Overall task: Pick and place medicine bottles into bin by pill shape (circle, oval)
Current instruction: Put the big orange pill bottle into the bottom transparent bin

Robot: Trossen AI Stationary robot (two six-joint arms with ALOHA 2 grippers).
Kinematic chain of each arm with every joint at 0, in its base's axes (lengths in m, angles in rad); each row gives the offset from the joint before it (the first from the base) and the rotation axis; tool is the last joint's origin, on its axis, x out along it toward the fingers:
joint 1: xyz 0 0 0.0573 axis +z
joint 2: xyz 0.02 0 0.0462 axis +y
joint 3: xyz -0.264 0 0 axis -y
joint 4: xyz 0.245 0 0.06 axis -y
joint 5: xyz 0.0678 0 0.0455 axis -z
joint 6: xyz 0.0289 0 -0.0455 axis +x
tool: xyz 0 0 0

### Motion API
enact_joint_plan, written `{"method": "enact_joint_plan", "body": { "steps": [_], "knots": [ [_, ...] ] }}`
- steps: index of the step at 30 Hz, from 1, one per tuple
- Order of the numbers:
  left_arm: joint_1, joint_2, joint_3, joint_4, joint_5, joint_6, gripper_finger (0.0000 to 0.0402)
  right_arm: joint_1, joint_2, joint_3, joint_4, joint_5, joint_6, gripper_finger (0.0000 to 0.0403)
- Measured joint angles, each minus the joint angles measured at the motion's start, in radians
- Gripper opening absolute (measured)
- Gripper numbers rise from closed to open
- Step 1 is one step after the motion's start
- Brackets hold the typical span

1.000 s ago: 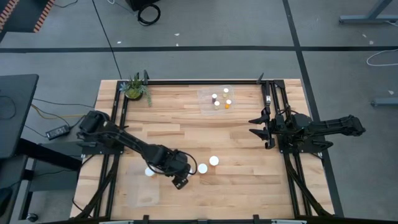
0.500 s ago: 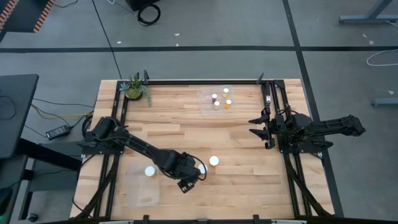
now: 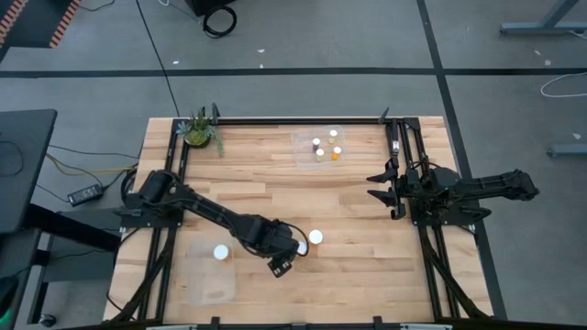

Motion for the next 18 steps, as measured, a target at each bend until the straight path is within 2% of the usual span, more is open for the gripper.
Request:
{"method": "enact_joint_plan", "body": {
  "steps": [10, 18],
  "knots": [
    [0.018, 0.023, -0.003, 0.035, -0.004, 0.059, 0.0268, 0.000, 0.004, 0.000, -0.009, 0.000, 0.000, 0.0188],
    [0.016, 0.023, -0.003, 0.042, -0.028, 0.069, 0.0215, 0.000, 0.008, 0.000, -0.010, 0.000, 0.000, 0.0188]
  ]
}}
